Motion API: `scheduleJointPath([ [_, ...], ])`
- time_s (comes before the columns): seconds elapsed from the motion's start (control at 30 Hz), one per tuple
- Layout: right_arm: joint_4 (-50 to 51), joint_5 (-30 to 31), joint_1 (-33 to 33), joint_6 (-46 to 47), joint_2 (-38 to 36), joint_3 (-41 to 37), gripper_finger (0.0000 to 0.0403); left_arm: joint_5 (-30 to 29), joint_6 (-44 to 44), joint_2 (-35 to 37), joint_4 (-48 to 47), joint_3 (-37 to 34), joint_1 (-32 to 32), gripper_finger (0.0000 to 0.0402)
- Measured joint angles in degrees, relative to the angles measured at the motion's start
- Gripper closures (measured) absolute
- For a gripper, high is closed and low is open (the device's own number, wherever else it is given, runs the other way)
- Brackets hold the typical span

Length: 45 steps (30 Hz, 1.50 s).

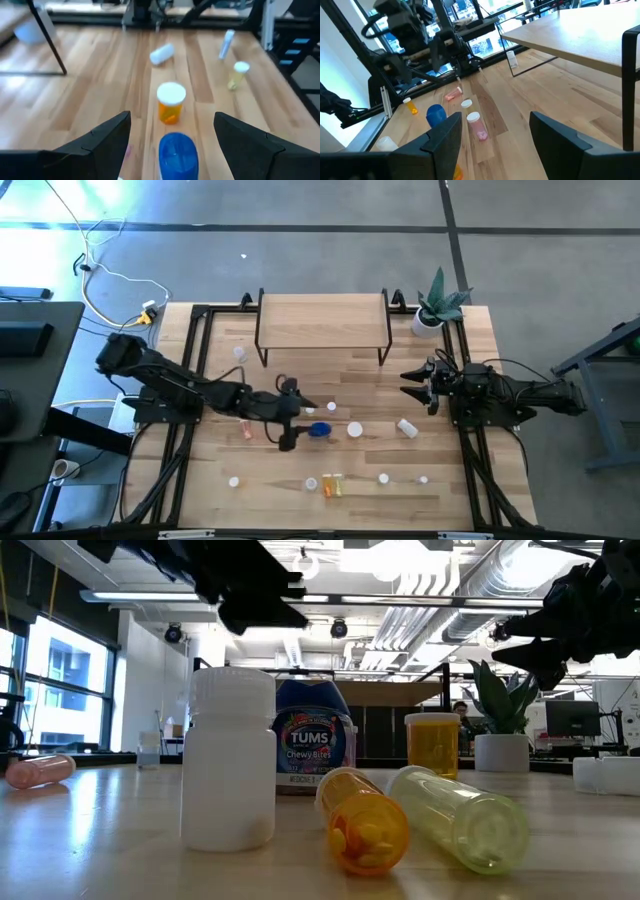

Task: Pick and place medicine bottles onto shelf by color
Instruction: Put the blue pill bottle on the shelf

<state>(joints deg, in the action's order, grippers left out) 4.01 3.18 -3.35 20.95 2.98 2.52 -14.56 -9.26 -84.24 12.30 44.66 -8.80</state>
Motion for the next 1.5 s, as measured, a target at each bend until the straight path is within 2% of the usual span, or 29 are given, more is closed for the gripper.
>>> scheduleJointPath([
  [0.4,0.0,0.0,0.0,0.0,0.0,0.0,0.0179,1.3,-2.6,-9.0,0.1,4.7,-0.7,0.0127],
  [0.73,0.0,0.0,0.0,0.0,0.0,0.0,0.0179,0.6,-2.6,-13.9,-0.5,5.4,-1.4,0.0127],
  [1.27,0.0,0.0,0.0,0.0,0.0,0.0,0.0179,-1.1,-4.2,-14.9,-6.3,5.3,-1.4,0.0127],
  [1.5,0.0,0.0,0.0,0.0,0.0,0.0,0.0179,-1.0,-4.2,-14.9,-5.8,5.3,-1.4,0.0129],
])
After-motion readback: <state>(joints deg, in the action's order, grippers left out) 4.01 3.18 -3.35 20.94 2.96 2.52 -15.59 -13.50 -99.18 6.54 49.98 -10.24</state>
